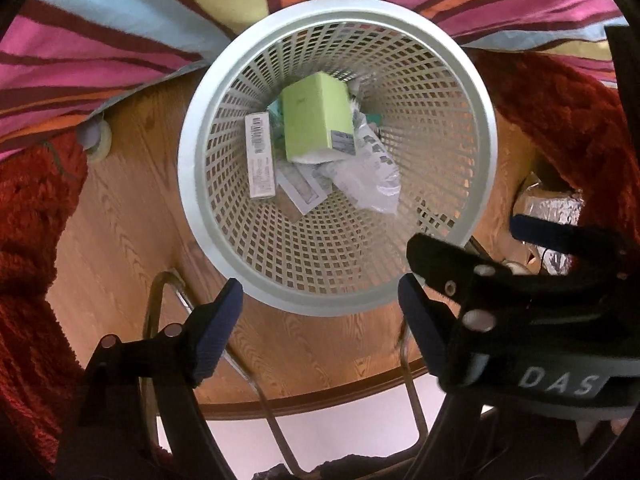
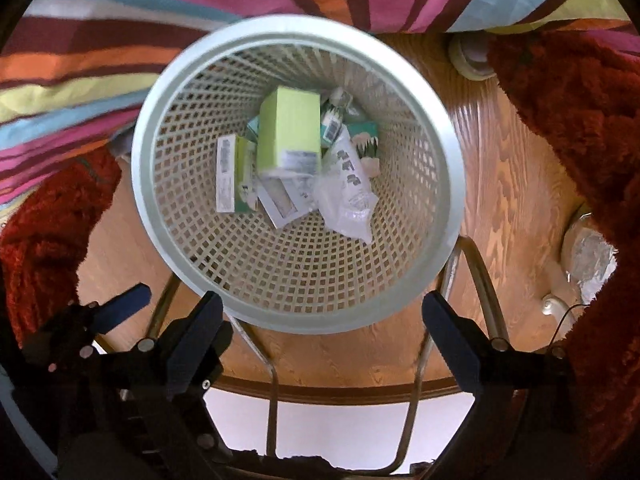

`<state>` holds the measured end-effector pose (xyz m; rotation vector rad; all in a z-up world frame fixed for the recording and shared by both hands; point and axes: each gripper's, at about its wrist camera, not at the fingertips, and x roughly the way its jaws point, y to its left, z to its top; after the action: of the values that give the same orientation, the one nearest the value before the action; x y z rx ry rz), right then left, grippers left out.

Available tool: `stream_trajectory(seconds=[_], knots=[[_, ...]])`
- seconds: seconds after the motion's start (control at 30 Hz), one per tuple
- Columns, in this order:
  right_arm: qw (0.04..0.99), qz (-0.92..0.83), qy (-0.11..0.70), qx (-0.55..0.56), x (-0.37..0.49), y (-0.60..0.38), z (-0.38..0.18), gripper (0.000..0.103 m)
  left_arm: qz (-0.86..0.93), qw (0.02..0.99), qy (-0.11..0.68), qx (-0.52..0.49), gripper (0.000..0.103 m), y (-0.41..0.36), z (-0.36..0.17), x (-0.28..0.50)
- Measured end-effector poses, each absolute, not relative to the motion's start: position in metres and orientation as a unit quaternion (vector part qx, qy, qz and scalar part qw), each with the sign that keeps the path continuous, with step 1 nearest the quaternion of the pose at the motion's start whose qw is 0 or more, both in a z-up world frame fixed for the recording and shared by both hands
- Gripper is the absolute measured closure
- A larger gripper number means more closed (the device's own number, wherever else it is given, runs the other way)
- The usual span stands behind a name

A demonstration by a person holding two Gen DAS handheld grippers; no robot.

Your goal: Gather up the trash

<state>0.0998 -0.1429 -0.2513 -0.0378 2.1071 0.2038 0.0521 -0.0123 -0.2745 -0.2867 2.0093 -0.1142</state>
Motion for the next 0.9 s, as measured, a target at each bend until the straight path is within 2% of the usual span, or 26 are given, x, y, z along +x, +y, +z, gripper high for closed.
stream_trajectory(seconds=[0.47,0.9], knots=[[0.508,0.083,0.857,-0.014,0.101,-0.144,-0.240,0.008,-0.024,0.514,0.847,-0.132,0.025,0.000,-0.276,0.045],[0.555,0.096,0.826,-0.006,0.103,-0.149,-0.211,0.008,0.000,0.569,0.813,-0.124,0.025,0.011,-0.242,0.048]])
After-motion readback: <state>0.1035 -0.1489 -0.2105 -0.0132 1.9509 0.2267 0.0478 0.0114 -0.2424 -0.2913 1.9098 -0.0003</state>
